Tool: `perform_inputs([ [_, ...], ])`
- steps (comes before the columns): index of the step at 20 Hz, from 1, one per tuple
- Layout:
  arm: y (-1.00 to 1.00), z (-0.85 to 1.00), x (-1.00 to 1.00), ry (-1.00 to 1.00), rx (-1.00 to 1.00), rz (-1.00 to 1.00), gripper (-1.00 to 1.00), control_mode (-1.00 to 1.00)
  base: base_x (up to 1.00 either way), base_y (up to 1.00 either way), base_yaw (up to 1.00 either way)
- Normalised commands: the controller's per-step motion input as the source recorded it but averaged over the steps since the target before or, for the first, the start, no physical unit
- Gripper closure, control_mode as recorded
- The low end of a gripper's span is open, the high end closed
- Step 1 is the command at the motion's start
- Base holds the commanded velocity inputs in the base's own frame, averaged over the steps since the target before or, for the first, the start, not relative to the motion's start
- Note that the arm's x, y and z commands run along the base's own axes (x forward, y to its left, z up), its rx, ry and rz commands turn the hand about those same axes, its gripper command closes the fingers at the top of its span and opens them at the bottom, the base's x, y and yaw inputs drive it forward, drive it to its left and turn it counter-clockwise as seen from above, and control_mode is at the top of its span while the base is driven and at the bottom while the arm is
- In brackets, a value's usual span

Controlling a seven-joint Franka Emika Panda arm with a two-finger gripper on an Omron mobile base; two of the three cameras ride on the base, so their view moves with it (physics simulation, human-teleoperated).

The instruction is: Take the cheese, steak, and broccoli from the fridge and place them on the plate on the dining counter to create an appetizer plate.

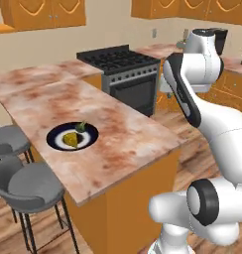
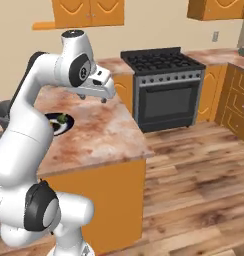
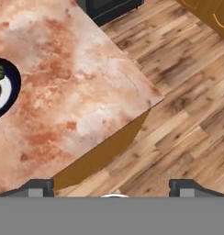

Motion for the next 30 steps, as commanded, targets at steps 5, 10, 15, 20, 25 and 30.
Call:
perform_inputs([
  [5,0.0,0.0,0.0,0.0,0.0,0.0,-1.0,1.0,-0.12,0.0,-0.96],
  [10,0.0,0.0,0.0,0.0,0.0,0.0,-1.0,1.0,-0.21,0.0,-0.94],
  [15,0.0,0.0,0.0,0.0,0.0,0.0,-1.0,1.0,-0.33,0.0,-0.92],
  [20,0.0,0.0,0.0,0.0,0.0,0.0,-1.0,1.0,-0.41,0.0,-0.9],
  [25,0.0,0.0,0.0,0.0,0.0,0.0,-1.0,1.0,-0.44,0.0,-0.89],
  [30,0.0,0.0,0.0,0.0,0.0,0.0,-1.0,1.0,-0.45,0.0,-0.88],
])
